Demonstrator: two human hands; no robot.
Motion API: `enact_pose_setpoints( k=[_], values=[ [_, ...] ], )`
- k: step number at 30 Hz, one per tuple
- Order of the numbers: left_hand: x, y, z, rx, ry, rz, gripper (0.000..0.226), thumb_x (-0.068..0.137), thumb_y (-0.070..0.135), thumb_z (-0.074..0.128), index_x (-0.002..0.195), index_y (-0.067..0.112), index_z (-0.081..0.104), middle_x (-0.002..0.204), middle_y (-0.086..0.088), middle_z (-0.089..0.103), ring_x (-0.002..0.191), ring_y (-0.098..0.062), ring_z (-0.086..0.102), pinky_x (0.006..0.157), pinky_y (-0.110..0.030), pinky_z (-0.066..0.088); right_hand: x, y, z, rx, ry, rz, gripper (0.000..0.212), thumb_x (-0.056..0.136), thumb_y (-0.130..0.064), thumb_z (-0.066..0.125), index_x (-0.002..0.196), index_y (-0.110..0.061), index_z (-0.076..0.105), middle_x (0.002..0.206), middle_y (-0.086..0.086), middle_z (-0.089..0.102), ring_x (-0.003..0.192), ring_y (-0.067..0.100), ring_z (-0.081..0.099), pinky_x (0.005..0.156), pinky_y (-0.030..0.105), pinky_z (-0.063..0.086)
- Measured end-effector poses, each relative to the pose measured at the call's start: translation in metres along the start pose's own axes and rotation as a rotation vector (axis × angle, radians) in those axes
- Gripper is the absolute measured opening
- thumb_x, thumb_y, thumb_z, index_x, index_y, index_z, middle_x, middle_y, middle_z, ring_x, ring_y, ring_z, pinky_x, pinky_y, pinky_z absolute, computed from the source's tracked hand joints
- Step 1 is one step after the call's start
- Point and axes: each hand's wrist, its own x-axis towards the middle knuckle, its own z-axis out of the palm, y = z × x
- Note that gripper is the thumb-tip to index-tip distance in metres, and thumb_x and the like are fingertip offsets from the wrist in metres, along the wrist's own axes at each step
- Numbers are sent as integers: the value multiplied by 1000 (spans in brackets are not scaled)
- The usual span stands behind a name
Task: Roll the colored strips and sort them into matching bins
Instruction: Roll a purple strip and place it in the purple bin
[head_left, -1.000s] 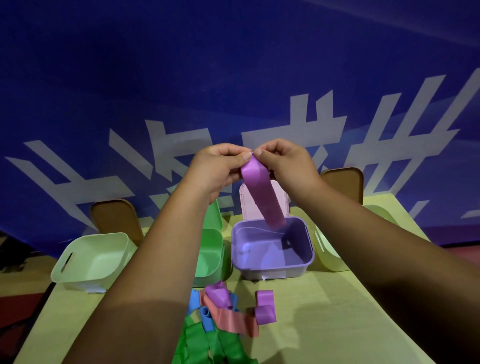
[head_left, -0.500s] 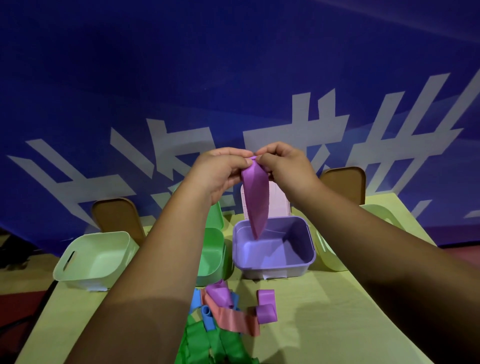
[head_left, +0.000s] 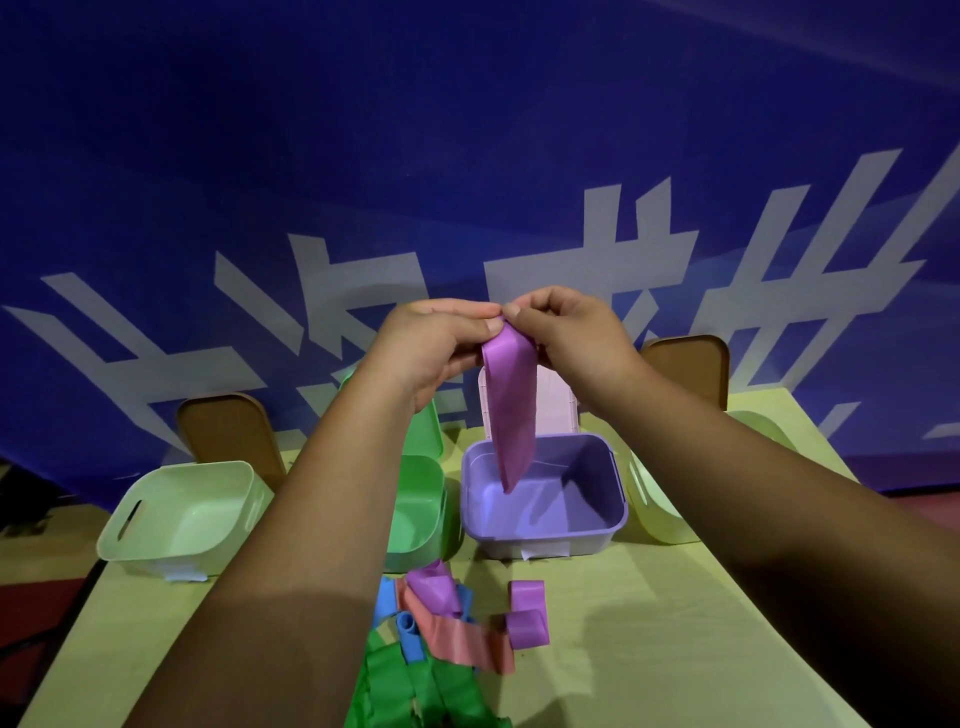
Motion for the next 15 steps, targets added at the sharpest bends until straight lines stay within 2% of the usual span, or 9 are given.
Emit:
enact_pose_setpoints(
  k=[3,7,12,15],
  values=[
    [1,0,-3,-4,-18,3,24,93,-5,77,115,5,81,107,-13,83,103,-26,81,94,-37,65,0,-3,0,12,-18,26,12,103,-23,71,106,-15,79,96,7,80,88,19,74,87,37,65],
    [3,-1,-2,-36,-28,4,23,98,-3,72,119,5,80,110,-13,83,105,-25,81,94,-35,65,2,-6,0,149,-31,88,16,104,-14,69,114,-4,76,104,21,77,87,24,69,88,38,62],
    [6,-5,1,-4,5,31,22,103,-3,65,118,3,79,107,-13,83,103,-25,81,89,-33,65,6,-4,1,258,-32,164,13,102,-4,68,113,-5,74,94,12,78,84,22,73,82,32,63],
    [6,-5,6,51,38,60,23,101,-3,65,116,5,80,106,-13,83,100,-24,81,90,-33,66,6,-3,-1,248,-28,168,12,101,-4,69,110,-9,75,96,13,79,86,23,75,83,33,64]
  ],
)
